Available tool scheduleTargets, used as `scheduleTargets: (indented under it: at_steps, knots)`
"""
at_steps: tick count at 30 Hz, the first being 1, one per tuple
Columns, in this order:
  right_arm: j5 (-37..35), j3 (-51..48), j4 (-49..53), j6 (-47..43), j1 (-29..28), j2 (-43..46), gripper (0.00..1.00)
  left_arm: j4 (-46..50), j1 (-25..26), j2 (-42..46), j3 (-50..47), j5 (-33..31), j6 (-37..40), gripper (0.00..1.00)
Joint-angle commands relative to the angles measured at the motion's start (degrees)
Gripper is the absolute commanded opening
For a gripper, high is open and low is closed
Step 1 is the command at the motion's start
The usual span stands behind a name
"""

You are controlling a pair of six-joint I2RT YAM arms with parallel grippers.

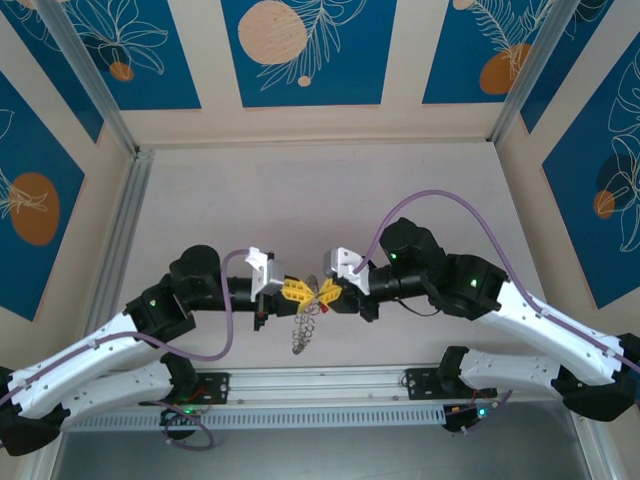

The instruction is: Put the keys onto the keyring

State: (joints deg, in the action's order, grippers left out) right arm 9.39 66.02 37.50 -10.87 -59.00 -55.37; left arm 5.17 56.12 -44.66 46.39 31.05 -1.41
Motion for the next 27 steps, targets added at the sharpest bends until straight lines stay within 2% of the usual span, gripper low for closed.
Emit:
scheduleTargets:
  at_steps: [1,8,13,19,27]
  knots:
    - [-0.42,-1.89,-0.14,0.99,0.49,1.38,0.12,-6.60,0.04,1.54,0.02,1.39,-1.03,0.00]
    - [1.80,-3.93,-2.92,1.13,0.56,3.76,0.13,-6.58,0.04,0.91,-0.07,-0.97,-0.96,0.00]
    - [2.66,-3.88,-3.48,1.21,0.84,4.21,0.22,-6.40,0.05,0.39,0.01,-1.12,-0.83,0.00]
    - [3.06,-3.88,-5.07,2.14,2.17,4.49,0.26,-6.40,0.05,-0.35,0.37,0.40,-0.68,0.00]
    - [5.11,-3.97,-6.40,2.00,3.38,3.76,0.23,-6.67,0.05,-0.17,0.28,1.55,-0.90,0.00]
